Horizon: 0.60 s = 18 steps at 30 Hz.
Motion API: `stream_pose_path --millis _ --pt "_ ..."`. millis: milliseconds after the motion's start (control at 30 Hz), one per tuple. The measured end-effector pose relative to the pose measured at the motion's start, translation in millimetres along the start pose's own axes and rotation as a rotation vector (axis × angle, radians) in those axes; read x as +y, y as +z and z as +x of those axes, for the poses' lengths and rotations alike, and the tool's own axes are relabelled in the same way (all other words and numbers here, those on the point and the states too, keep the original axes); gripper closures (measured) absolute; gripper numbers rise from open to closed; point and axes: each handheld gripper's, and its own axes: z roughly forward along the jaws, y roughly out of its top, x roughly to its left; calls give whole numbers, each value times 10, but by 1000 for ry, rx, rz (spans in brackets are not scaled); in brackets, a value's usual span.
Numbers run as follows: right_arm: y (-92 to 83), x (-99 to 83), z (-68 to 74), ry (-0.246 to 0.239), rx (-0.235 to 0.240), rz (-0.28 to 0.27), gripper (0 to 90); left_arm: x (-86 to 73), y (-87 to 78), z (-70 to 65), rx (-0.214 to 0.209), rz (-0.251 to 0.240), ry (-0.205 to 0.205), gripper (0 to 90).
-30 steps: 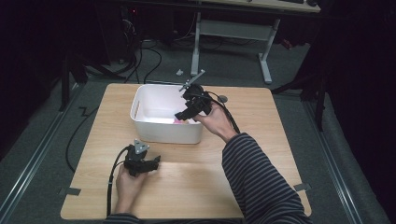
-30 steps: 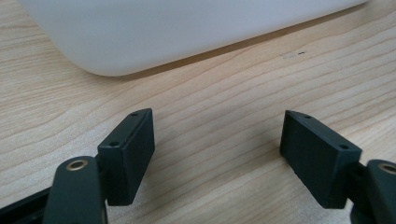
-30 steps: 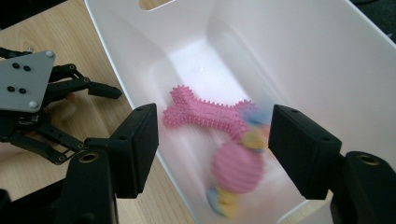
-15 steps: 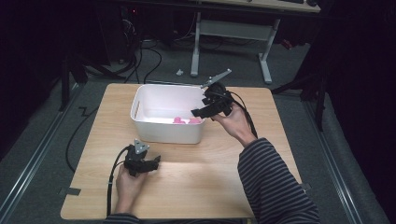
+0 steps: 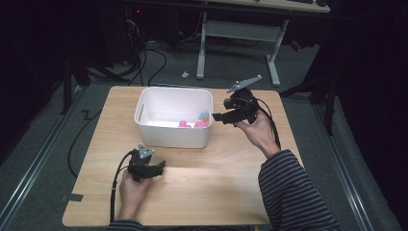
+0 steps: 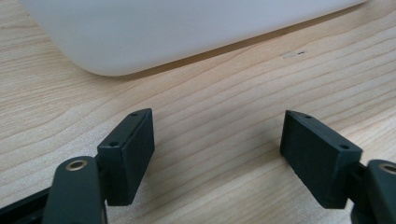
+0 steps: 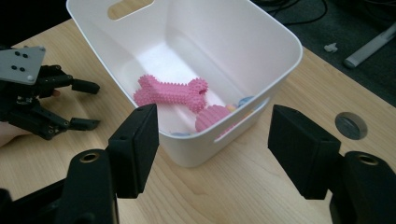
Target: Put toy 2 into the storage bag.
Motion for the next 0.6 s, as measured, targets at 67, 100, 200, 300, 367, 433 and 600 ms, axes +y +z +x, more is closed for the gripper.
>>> stream_pose_path --millis 67,100,200,300,367,433,600 --pt "-35 -48 -15 8 -5 -4 336 0 0 0 0 0 0 265" --pt "-55 -72 -22 13 -10 -3 336 0 0 0 0 0 0 266" --pt "-115 -148 -48 22 -19 -12 337 0 0 0 0 0 1 266" --pt "-183 -228 -72 31 -30 -21 338 0 -1 0 0 1 0 266" --pt "-232 -289 -86 39 -40 -25 338 0 -1 0 0 1 0 266" --pt "-277 -355 -102 46 -52 -28 345 0 -1 0 0 2 1 266" --pt "-369 -533 -157 72 -84 -28 357 0 -1 0 0 2 1 265"
